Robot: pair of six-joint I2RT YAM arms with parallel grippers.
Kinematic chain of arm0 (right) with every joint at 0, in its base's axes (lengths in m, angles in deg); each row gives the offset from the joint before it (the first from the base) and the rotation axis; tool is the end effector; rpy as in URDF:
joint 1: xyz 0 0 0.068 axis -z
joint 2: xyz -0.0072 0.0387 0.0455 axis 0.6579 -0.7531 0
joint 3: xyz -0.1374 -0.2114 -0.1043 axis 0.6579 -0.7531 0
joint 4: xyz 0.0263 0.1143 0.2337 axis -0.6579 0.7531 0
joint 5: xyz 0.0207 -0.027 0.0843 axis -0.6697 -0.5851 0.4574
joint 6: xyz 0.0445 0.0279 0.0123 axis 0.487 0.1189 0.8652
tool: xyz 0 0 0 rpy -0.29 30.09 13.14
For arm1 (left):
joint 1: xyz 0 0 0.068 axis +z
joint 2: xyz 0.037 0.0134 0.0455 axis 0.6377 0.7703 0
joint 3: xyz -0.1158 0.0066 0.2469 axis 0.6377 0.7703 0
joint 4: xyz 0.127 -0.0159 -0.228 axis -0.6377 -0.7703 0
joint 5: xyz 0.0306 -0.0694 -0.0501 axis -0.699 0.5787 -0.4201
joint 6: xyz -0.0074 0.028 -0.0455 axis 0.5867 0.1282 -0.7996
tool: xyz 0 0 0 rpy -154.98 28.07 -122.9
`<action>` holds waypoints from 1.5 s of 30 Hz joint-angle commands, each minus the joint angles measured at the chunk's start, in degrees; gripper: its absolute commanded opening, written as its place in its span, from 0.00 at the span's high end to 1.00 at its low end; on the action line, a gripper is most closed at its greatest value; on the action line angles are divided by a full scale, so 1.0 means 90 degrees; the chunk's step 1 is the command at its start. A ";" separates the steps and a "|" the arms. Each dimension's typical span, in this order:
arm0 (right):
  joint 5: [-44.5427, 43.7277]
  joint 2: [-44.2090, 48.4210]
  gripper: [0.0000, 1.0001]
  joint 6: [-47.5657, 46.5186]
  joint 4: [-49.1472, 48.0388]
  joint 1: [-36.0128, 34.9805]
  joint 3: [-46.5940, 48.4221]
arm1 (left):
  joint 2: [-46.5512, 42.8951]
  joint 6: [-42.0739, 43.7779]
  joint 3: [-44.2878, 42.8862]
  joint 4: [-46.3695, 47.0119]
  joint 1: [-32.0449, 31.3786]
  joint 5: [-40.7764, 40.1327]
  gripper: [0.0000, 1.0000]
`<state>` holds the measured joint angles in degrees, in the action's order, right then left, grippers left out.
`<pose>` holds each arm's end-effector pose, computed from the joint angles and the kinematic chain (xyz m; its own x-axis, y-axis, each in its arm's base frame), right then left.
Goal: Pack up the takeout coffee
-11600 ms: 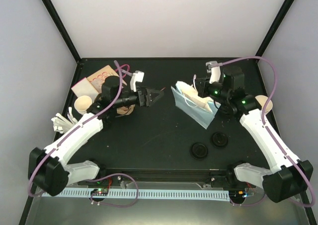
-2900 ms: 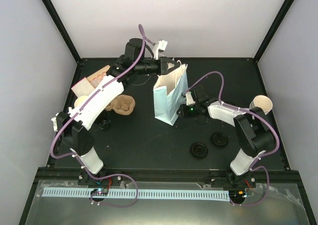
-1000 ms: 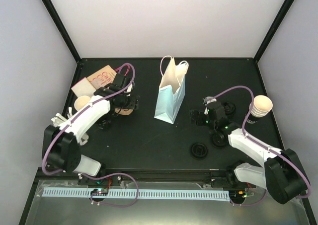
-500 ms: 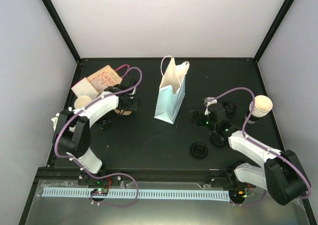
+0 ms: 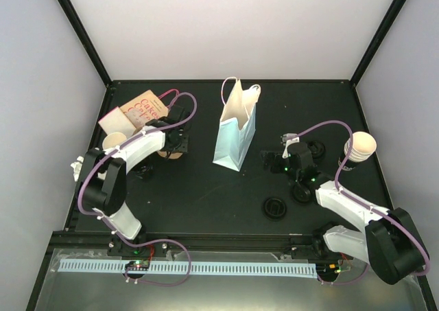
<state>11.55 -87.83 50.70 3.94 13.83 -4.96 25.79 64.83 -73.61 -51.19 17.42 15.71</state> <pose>0.2017 0.1027 0.1845 -0.6370 0.1646 -0.7531 -0.1736 0.9212 0.3482 0.3034 -0.1155 0.2022 -0.9108 0.0249 -0.4121 -0.0044 0.9975 0.0700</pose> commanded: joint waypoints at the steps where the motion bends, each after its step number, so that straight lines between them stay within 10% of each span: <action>1: 0.0058 0.0000 0.00 -0.0021 -0.0215 -0.0023 -0.0006 | -0.0372 -0.0145 -0.0037 0.0155 -0.0005 -0.0437 0.43; 36: 0.0161 -0.0071 0.00 -0.0040 -0.0186 -0.0023 0.0024 | -0.0934 -0.0275 0.0245 0.0224 -0.0004 -0.0997 0.74; 45: 0.0171 -0.0072 0.00 -0.0043 -0.0190 -0.0027 0.0033 | -0.1104 -0.0378 -0.0089 -0.0326 -0.0362 -0.1825 0.98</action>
<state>12.66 -88.26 50.61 3.91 13.83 -4.96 17.71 62.32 -71.62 -50.71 15.59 4.76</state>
